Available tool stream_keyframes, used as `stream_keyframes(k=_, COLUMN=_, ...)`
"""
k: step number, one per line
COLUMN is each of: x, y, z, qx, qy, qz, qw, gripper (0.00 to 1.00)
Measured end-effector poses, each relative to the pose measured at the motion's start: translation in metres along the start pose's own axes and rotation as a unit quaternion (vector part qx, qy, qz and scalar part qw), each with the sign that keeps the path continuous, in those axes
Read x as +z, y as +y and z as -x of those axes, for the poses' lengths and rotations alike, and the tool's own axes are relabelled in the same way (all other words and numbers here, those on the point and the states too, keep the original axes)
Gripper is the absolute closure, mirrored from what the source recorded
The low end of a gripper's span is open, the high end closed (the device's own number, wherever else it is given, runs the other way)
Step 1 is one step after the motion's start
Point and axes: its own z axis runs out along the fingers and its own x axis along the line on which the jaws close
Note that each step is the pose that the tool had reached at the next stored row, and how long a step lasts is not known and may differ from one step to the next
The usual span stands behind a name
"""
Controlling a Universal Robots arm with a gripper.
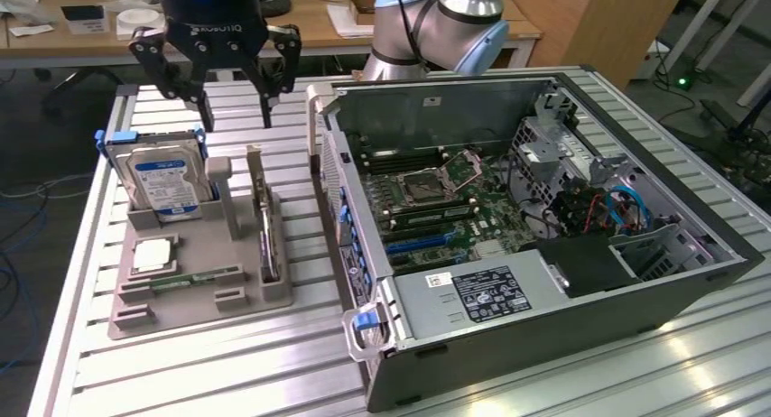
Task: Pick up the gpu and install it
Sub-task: 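Pick up the gpu and move the gpu toward the slot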
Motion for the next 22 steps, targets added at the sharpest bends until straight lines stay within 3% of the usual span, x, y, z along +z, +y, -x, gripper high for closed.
stream_keyframes(k=1, x=0.0000, y=0.0000, z=0.000, qx=0.000, qy=0.0000, qz=0.0000, qw=1.0000, gripper=0.42)
stream_keyframes(k=2, x=0.0000, y=0.0000, z=0.000, qx=0.000, qy=0.0000, qz=0.0000, qw=1.0000, gripper=0.35)
stream_keyframes(k=7, x=0.0001, y=0.0000, z=0.000, qx=-0.003, qy=0.0002, qz=0.0001, qw=1.0000, gripper=0.35)
stream_keyframes(k=11, x=0.0019, y=-0.0001, z=0.000, qx=-0.037, qy=0.0031, qz=0.0007, qw=0.9993, gripper=0.35)
stream_keyframes(k=16, x=0.0089, y=-0.0090, z=0.000, qx=-0.043, qy=0.0053, qz=0.0009, qw=0.9990, gripper=0.35)
stream_keyframes(k=22, x=0.0197, y=-0.0097, z=0.001, qx=-0.043, qy=0.0058, qz=0.0008, qw=0.9990, gripper=0.35)
